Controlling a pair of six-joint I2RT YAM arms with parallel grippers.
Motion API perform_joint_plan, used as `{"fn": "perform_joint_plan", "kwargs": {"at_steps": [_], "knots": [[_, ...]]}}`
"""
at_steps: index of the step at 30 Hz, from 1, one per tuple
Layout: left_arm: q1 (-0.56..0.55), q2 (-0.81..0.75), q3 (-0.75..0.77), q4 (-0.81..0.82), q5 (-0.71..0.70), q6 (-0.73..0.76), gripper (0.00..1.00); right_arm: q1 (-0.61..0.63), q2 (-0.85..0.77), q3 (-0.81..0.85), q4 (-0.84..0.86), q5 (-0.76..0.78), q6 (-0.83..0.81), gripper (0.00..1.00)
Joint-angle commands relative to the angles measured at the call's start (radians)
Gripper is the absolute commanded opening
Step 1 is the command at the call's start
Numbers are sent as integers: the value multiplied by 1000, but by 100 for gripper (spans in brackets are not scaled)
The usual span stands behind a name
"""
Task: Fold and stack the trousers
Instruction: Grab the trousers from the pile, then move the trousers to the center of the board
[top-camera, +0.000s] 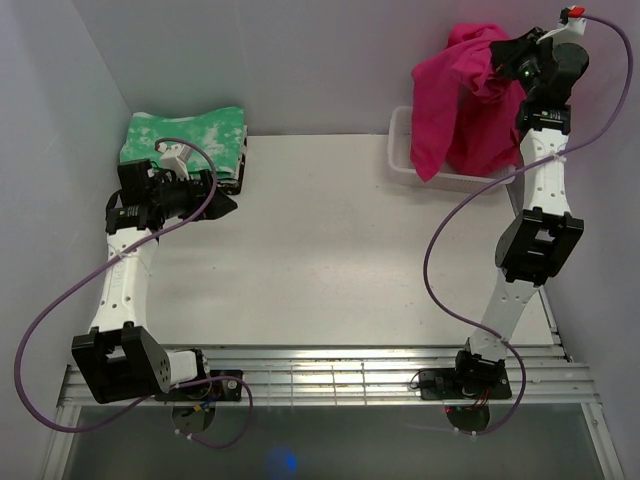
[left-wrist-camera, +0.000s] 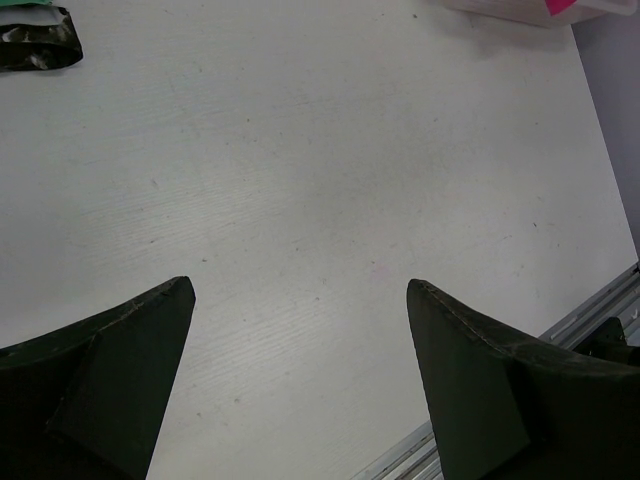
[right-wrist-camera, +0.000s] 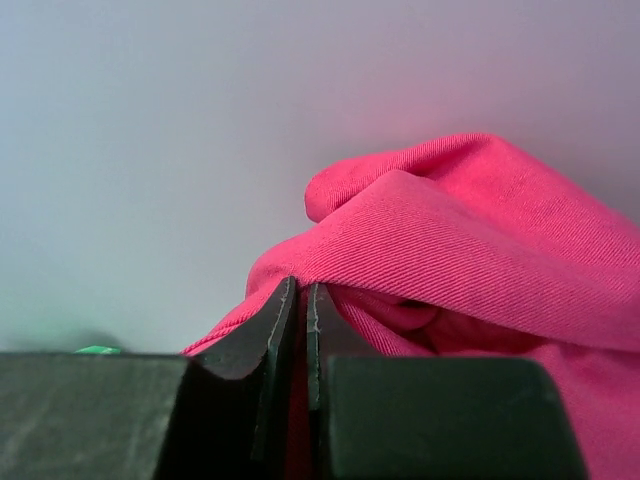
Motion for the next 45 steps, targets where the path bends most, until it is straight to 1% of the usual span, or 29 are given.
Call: {"fn": "perform_joint_plan", "kwargs": {"at_steps": [1,6,11,15,18,20,22,25,27,32,33,36,37,39,40,41,43,44,45], "knots": [[1,-57,-18,-1,27,-2,98,19,-158,82,276,21,-55,8],[2,-60,-27,9,38,-13,98,51,-180,106,415,114,-205,8],[2,-63,-30,9,47,-15,98,92,-186,142,506,108,-279,8],[1,-65,-35,9,58,-18,98,160,-247,91,575,81,-345,8],[1,-72,-38,12,60,-21,98,233,-299,31,629,68,-449,8],[1,-83,-44,13,60,-21,98,258,-321,24,647,64,-469,8],[2,-91,-50,15,58,-22,98,272,-341,31,634,48,-452,8],[1,-103,-64,22,52,-24,98,325,-399,-19,629,19,-435,8],[2,-105,-70,24,49,-25,98,387,-451,-89,631,-7,-451,8],[1,-114,-68,32,26,-39,98,517,-525,-197,585,-33,-481,8],[1,-117,-67,33,24,-41,98,529,-552,-261,582,-29,-486,8],[1,-123,-68,33,18,-42,98,559,-609,-378,545,-18,-489,8],[1,-129,-70,32,17,-42,98,562,-620,-466,520,-15,-472,8],[1,-134,-74,32,15,-39,98,568,-651,-560,502,-1,-451,8],[1,-134,-79,32,14,-38,98,569,-658,-655,496,4,-443,8],[1,-134,-79,28,15,-33,98,569,-668,-704,493,16,-440,8],[2,-132,-76,21,10,-29,98,569,-692,-806,505,37,-454,8],[1,-132,-74,19,1,-22,98,568,-700,-896,519,56,-474,8],[1,-131,-74,13,-2,-18,98,566,-713,-935,517,63,-487,8]]}}
